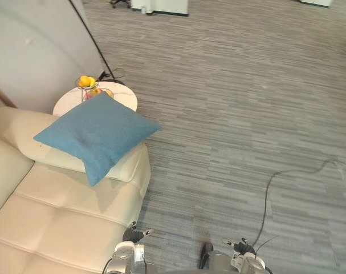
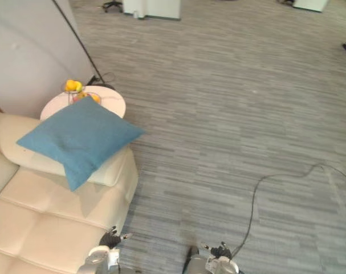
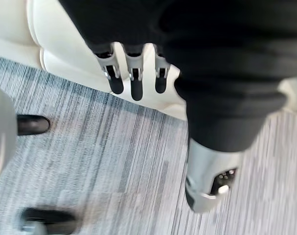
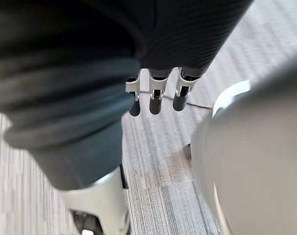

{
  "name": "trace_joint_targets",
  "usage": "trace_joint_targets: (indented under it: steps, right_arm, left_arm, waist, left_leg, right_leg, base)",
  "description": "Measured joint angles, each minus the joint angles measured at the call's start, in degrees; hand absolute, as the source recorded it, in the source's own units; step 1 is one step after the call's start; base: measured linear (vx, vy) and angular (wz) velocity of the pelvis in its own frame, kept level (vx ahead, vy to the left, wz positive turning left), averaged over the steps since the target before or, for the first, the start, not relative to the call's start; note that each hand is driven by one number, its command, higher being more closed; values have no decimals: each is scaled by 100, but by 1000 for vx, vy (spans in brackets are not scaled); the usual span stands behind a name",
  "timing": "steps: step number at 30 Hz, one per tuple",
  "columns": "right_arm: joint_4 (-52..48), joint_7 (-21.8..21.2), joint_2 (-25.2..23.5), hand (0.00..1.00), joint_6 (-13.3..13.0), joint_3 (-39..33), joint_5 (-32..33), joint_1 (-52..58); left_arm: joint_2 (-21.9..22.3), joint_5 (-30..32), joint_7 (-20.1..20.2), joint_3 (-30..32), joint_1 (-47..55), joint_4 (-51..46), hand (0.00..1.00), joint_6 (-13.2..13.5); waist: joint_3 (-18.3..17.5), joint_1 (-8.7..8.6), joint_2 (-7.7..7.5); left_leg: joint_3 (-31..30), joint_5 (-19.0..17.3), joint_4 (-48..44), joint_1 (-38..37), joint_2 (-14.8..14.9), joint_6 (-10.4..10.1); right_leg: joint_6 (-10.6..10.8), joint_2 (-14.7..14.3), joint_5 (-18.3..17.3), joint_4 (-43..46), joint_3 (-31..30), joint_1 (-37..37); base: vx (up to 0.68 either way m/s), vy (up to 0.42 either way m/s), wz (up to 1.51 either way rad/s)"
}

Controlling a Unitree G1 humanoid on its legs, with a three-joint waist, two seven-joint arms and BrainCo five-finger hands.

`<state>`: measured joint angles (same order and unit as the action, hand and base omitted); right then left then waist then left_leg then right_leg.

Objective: Pick up cushions and gather them together orderly.

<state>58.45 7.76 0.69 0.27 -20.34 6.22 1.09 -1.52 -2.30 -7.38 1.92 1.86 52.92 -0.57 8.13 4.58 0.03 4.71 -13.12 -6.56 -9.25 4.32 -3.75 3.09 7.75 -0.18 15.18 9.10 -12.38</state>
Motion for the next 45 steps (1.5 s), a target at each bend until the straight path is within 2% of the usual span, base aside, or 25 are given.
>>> trace_joint_targets:
  steps: [2, 3, 5, 6, 7, 8, 9, 11, 12, 13, 16, 18, 20, 22, 24, 26, 29, 30, 31, 32, 36, 40, 42, 44, 45]
  right_arm:
    - [5, 5, 101, 0, -1, -117, 2, -31]
    - [1, 6, 114, 0, -3, -166, 26, 3]
    - [-6, 6, 123, 0, -2, -125, 59, 35]
    - [-12, 26, 163, 0, 1, 39, 66, 98]
    - [-13, 27, 163, 0, 1, 47, 65, 100]
    - [-38, 34, 146, 0, 0, 96, 99, 101]
    - [-65, 34, 138, 0, -2, 91, 113, 99]
    - [-149, 33, 130, 0, -31, 87, 120, 98]
    - [-153, 32, 131, 0, -31, 87, 121, 86]
    - [-166, 31, 148, 0, -36, 83, 122, 71]
    - [-126, 16, -81, 0, -7, 18, 122, 115]
    - [-140, 7, -112, 0, -6, 30, 113, 86]
    - [-144, 0, -56, 0, -11, 72, 103, 99]
    - [-223, -46, -73, 0, -21, 146, 93, 116]
    - [-280, -58, -83, 0, -30, 155, 55, 191]
    - [-286, -61, -72, 0, -43, 154, 53, 231]
    - [-295, -97, -38, 0, -60, 150, 67, 216]
    - [-287, -101, -56, 0, -85, 153, 74, 217]
    - [-286, -101, -57, 0, -86, 153, 74, 220]
    - [-257, -113, -62, 0, -94, 151, 100, 254]
    - [-291, -97, 77, 0, -110, 61, 113, 252]
    - [-294, -88, 34, 0, -104, 64, 133, 315]
    - [-293, -84, -43, 0, -100, 50, 181, 294]
    - [-330, -62, -78, 0, -98, 30, 295, 324]
    - [-351, -58, -76, 0, -98, 30, 295, 323]
  left_arm:
    - [129, 2, -13, 141, 112, 21, 0, 8]
    - [167, 3, -1, 173, 108, 53, 0, 7]
    - [215, 3, 0, 232, 89, -16, 0, 6]
    - [292, 1, 14, 317, 95, -234, 0, 17]
    - [292, 1, 16, 317, 97, -245, 0, 16]
    - [291, -6, 19, 301, 96, -306, 0, 21]
    - [290, -6, 19, 270, 89, -320, 0, 20]
    - [293, -11, 28, 124, 83, -392, 0, 23]
    - [298, -10, 30, 109, 76, -387, 0, 20]
    - [328, -8, 33, 97, 73, -379, 0, 18]
    - [134, -4, 38, 94, 8, -266, 0, 16]
    - [65, -8, 47, 88, -30, -196, 0, 4]
    - [63, -11, 57, 28, 9, -88, 0, 2]
    - [-9, -13, 75, -135, 21, -50, 0, -3]
    - [-51, -18, 96, -128, 66, -43, 0, -20]
    - [-53, -20, 99, -105, 84, -43, 0, -14]
    - [12, -15, 101, 30, 71, -42, 0, -15]
    - [25, -9, 107, 152, 82, -33, 0, -17]
    - [24, -9, 107, 154, 81, -33, 0, -17]
    - [26, -5, 111, 198, 75, 6, 0, -8]
    - [372, 6, 148, 377, 66, 13, 0, 5]
    - [447, 3, 161, 313, -23, -20, 0, 5]
    - [441, 2, 148, 200, -23, -97, 0, 6]
    - [423, -7, 161, -160, -58, -163, 0, -2]
    - [421, -7, 164, -189, -58, -166, 0, -5]
  waist:
    - [-50, 14, 229]
    - [-54, -44, 260]
    - [-41, -63, 254]
    - [4, -51, 277]
    - [4, -48, 277]
    - [5, -20, 270]
    - [4, 0, 269]
    - [-9, 63, 283]
    - [-14, 68, 291]
    - [-58, 86, 363]
    - [-138, 148, -38]
    - [-105, 165, -105]
    - [-119, 170, 58]
    - [-95, 148, 31]
    - [-127, 83, -34]
    - [-136, 52, -48]
    - [-102, -56, 27]
    - [-96, -94, 13]
    - [-95, -94, 9]
    - [-82, -105, -78]
    - [-95, -113, 247]
    - [-135, -145, 232]
    - [-106, -140, 87]
    - [-115, -184, 45]
    - [-116, -170, 47]
  left_leg:
    - [-106, -65, -33, -73, 194, -36]
    - [-394, -73, -1041, 375, 280, -56]
    - [-538, 12, -2159, 914, 337, -231]
    - [-484, 349, -3924, 1785, 597, -478]
    - [-458, 339, -4000, 1833, 615, -460]
    - [-147, 202, -4263, 2136, 733, -262]
    - [-4, 166, -4153, 2200, 749, -212]
    - [667, 238, -2609, 2300, 626, 27]
    - [742, 366, -2160, 2307, 563, 92]
    - [855, 787, -1374, 2259, 464, 183]
    - [957, 890, -853, 2008, 102, 271]
    - [1045, 780, -820, 1812, -5, 364]
    - [1089, 541, -569, 1340, -11, 379]
    - [1072, 383, -544, 1066, -99, 419]
    - [949, 283, -539, 835, -151, 438]
    - [709, 246, -450, 698, -147, 448]
    - [204, 144, -418, 672, 29, 320]
    - [-139, 41, -462, 650, 133, 106]
    - [-163, 33, -465, 647, 135, 92]
    - [-461, -68, -599, 677, 102, -130]
    - [-1019, 133, -460, 741, 354, -316]
    - [-940, 624, -410, 931, 533, -240]
    - [-507, 906, -282, 1055, 566, -93]
    - [862, 1013, -217, 1144, 636, 14]
    - [1077, 1016, -170, 1125, 633, 13]
  right_leg:
    - [-68, -106, -546, 305, 170, -61]
    - [-115, -97, -779, 303, 385, 173]
    - [-140, -79, -854, 234, 582, 387]
    - [-318, -108, -980, 94, 924, 862]
    - [-317, -111, -989, 82, 945, 891]
    - [-318, -146, -1022, -111, 1098, 1188]
    - [-274, -146, -995, -209, 1153, 1288]
    - [-148, -151, -937, -527, 1290, 1546]
    - [-109, -157, -937, -558, 1313, 1579]
    - [-41, -229, -952, -557, 1342, 1600]
    - [125, -35, -856, -881, 1153, 1725]
    - [170, 109, -829, -743, 1086, 1824]
    - [235, 326, -868, 825, 750, 1344]
    - [496, 629, -782, 2397, 461, 706]
    - [438, 759, -1018, 2948, 406, 496]
    - [370, 645, -1292, 2705, 415, 356]
    - [252, 106, -1388, 1675, -6, 84]
    - [187, -277, -1141, 782, -720, 30]
    - [179, -294, -1115, 720, -769, 34]
    - [76, -393, -707, 378, -1046, 161]
    - [-152, -464, -1128, 795, -366, 228]
    - [-170, -415, -1142, 617, 432, 669]
    - [-189, -260, -1148, 570, 803, 826]
    - [-220, -159, -1133, 293, 1276, 1090]
    - [-219, -154, -1133, 264, 1306, 1124]
  base:
    - [323, -268, 30]
    - [270, -259, 57]
    - [261, -241, 76]
    - [234, -165, 68]
    - [287, -158, 72]
    - [130, -56, 31]
    - [222, -67, 39]
    - [247, 12, 22]
    - [306, 93, 19]
    - [331, 83, 24]
    - [309, 72, 19]
    - [311, 102, -2]
    - [181, 132, -22]
    - [150, 82, 12]
    - [201, 7, 44]
    - [187, -61, 57]
    - [244, -213, 91]
    - [234, -262, 79]
    - [310, -374, 107]
    - [168, -215, 68]
    - [258, -297, 80]
    - [167, -231, 127]
    - [45, -76, 146]
    - [19, -6, 152]
    - [25, 49, 122]
